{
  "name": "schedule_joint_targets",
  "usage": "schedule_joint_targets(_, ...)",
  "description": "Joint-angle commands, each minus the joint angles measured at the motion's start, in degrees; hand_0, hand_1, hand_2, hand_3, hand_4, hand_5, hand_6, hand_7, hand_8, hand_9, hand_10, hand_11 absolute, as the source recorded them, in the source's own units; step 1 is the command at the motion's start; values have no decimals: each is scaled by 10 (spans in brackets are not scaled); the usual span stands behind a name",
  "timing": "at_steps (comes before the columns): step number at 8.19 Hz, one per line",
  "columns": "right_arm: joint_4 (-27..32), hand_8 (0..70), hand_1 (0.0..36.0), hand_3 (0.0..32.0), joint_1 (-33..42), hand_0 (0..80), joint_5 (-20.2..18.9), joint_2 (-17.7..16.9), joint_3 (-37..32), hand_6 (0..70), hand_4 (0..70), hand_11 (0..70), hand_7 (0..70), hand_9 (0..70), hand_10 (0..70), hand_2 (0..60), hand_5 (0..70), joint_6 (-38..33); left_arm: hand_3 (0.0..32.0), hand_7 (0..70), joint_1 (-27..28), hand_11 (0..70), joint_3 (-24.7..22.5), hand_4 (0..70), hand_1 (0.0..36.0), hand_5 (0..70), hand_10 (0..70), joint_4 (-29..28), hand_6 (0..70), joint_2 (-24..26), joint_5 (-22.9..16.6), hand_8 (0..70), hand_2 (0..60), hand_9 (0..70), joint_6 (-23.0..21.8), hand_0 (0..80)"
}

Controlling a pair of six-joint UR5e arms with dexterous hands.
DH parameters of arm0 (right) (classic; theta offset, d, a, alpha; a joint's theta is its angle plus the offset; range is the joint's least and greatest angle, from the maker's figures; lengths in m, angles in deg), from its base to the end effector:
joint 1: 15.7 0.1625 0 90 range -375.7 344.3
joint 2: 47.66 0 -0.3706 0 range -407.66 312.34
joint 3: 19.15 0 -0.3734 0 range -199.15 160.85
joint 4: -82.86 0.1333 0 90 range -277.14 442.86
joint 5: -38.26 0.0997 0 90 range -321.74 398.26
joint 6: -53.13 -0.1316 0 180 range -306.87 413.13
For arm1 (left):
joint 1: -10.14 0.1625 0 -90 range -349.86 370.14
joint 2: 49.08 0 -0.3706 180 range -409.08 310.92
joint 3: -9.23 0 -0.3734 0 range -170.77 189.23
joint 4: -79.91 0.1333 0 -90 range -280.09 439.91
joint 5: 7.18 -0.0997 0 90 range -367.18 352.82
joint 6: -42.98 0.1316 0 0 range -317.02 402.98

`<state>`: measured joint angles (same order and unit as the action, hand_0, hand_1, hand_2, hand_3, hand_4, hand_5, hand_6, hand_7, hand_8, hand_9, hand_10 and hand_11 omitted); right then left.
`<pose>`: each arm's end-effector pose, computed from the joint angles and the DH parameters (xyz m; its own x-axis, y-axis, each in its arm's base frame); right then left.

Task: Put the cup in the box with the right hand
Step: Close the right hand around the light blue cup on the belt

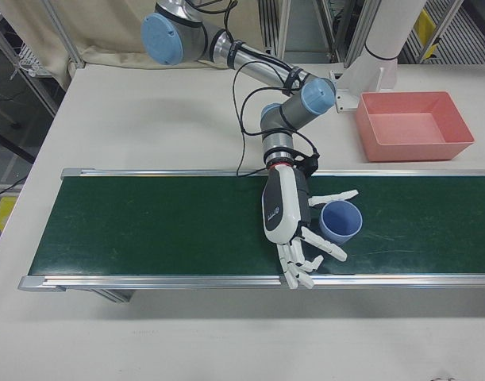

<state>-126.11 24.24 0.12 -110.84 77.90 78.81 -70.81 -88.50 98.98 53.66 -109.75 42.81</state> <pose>-0.2825 -0.5454 0.3775 -0.9272 -0.0504 0.3712 -0.3732 0.0366 -0.9270 -0.0149 -0.5719 0.4899 -0.9296 -0.3685 -0.0024 -0.0066 0.0230 -0.9997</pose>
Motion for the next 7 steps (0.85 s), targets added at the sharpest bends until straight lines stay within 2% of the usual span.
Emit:
schedule_joint_targets(1,-3,90,67,0,17,386,5,-15,7,154,700,131,700,254,100,304,0,0,0,0,0,0,0,0,0,0,0,0,0,0,0,0,0,0,0,0)
schedule_joint_targets(2,-3,89,90,0,25,437,3,-16,9,164,700,146,700,259,110,312,0,1,0,0,0,0,0,0,0,0,0,0,0,0,0,0,0,0,0,0)
schedule_joint_targets(3,-3,100,206,0,29,498,0,-20,11,173,700,167,700,268,118,486,13,1,0,0,0,0,0,0,0,0,0,0,0,0,0,0,0,0,0,0)
schedule_joint_targets(4,-3,103,256,0,29,505,0,-28,16,171,700,177,700,265,123,600,23,1,0,0,-1,0,0,0,0,0,0,0,0,0,0,0,0,0,0,0)
schedule_joint_targets(5,-3,103,287,0,29,511,0,-41,32,168,700,183,700,260,126,600,29,1,0,0,0,0,0,0,0,0,0,0,0,0,0,0,0,0,0,0)
schedule_joint_targets(6,-4,106,299,0,29,519,0,-58,77,169,700,191,700,265,131,600,32,1,0,0,0,0,0,0,0,0,0,0,0,0,0,0,0,0,0,0)
schedule_joint_targets(7,-6,109,295,0,28,518,0,-69,132,170,700,194,700,269,134,600,33,5,0,0,0,0,0,0,0,0,0,0,0,0,0,0,0,0,0,0)
